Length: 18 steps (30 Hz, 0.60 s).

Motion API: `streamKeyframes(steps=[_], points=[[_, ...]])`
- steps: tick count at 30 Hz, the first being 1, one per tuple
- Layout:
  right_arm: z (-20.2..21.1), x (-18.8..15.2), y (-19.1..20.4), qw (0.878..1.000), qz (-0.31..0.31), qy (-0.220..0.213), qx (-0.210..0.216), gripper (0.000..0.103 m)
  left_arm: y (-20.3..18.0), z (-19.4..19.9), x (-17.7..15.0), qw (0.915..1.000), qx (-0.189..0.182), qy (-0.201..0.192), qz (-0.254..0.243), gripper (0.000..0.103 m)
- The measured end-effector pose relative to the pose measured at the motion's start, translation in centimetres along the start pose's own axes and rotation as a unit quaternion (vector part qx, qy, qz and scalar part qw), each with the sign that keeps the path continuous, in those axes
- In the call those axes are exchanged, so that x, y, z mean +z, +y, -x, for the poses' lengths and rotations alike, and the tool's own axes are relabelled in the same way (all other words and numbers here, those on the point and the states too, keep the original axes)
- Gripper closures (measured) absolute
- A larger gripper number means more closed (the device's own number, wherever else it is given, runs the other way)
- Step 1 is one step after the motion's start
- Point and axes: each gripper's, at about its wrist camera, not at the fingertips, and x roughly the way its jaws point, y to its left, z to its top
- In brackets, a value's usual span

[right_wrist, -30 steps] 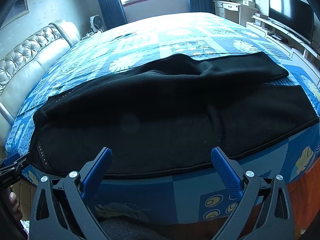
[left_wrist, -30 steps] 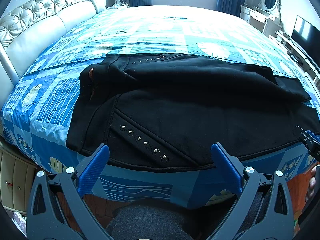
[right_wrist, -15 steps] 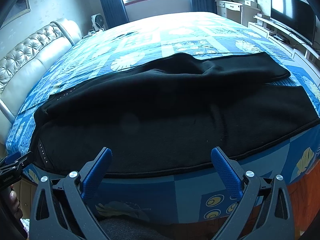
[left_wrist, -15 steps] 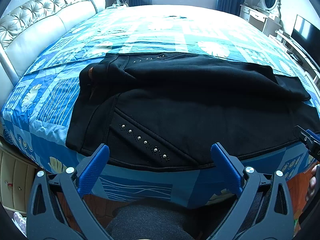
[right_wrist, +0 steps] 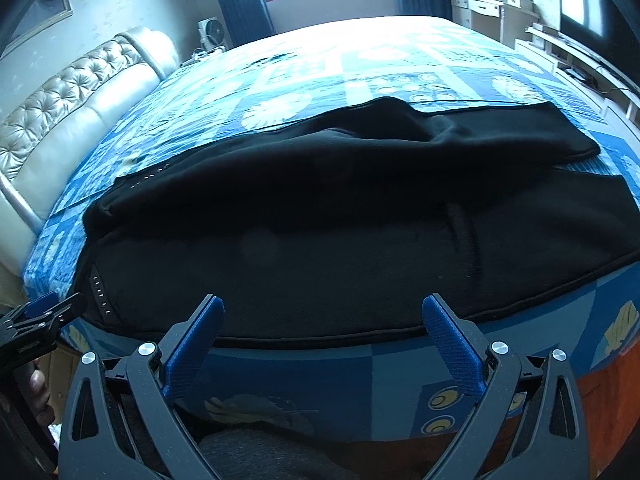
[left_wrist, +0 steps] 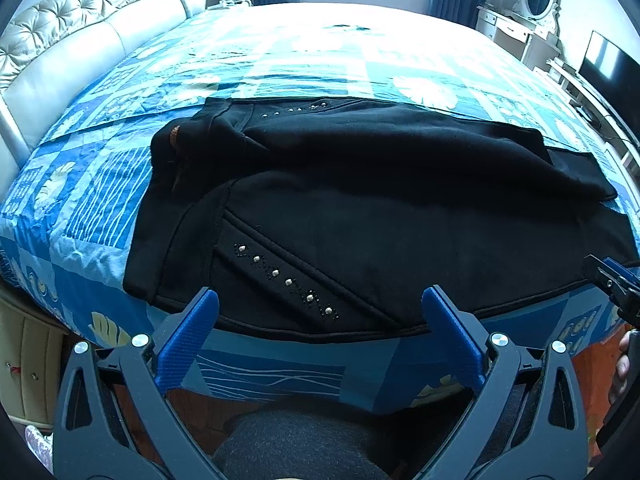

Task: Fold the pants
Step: 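Grasp the black pants' waistband with the left gripper while the right gripper grasps the other waistband end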

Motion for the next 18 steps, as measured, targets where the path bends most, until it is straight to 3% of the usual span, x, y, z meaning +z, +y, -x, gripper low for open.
streamKeyframes(steps=[4, 10, 12, 18], points=[[-0.4, 2.0, 0.4, 0.998, 0.024, 0.006, 0.050, 0.004, 1.2, 0.5, 1.2, 0.9992, -0.039, 0.000, -0.003, 0.002], [-2.6, 8.2, 0.4, 0.991, 0.090, 0.003, 0.103, 0.004, 8.9, -0.3, 6.0, 0.9973, -0.064, -0.003, 0.035, 0.002], [-3.5, 10.6, 0.2, 0.988, 0.109, 0.004, 0.113, 0.004, 12.2, -1.6, 8.4, 0.9957, -0.084, 0.010, 0.037, 0.002], [-8.9, 18.4, -0.1, 0.983, 0.129, 0.033, 0.125, 0.004, 18.7, -8.5, 14.6, 0.9941, -0.090, 0.048, 0.036, 0.002]])
